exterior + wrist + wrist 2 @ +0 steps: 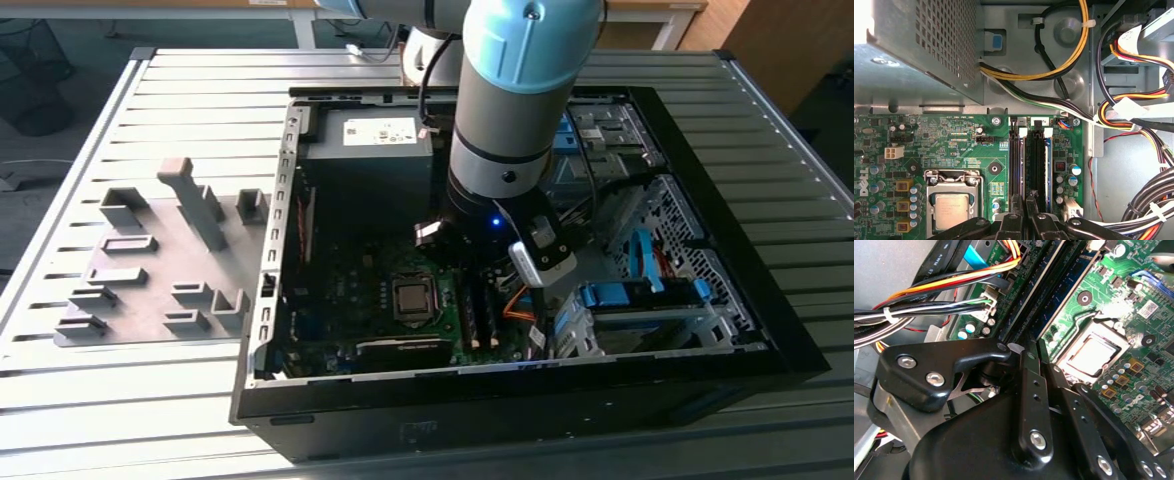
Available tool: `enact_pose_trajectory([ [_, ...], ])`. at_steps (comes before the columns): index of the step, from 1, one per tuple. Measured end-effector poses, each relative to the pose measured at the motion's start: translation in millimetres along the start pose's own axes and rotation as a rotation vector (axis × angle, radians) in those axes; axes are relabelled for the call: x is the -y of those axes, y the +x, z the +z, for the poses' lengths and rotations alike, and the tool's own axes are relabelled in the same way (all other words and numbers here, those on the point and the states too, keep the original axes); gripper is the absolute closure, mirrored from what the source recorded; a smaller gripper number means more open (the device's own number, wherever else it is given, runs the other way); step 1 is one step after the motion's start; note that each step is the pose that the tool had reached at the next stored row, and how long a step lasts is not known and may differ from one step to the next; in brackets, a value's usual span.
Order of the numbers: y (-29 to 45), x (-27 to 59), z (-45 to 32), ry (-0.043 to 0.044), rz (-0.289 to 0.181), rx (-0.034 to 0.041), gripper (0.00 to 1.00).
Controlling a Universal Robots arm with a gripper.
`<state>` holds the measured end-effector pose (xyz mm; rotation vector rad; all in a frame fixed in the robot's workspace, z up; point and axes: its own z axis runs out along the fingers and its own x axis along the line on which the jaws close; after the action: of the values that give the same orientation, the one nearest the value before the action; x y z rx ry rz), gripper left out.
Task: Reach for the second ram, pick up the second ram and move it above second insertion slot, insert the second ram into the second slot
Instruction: 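Insert the second ram into the second slot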
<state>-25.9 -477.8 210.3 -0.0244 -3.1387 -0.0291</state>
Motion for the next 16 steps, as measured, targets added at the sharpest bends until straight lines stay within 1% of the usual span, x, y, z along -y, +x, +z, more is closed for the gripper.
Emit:
enact_pose_trajectory([
  [7,0.0,0.1,-0.2,0.0007,0.0,-0.0002,0.86],
  [9,0.0,0.0,-0.1,0.0001,0.0,0.0,0.85],
  [10,0.0,0.0,0.0,0.0001,0.0,0.0,0.78],
  [16,0.0,0.0,0.0,0.0,0.0,0.0,0.78],
])
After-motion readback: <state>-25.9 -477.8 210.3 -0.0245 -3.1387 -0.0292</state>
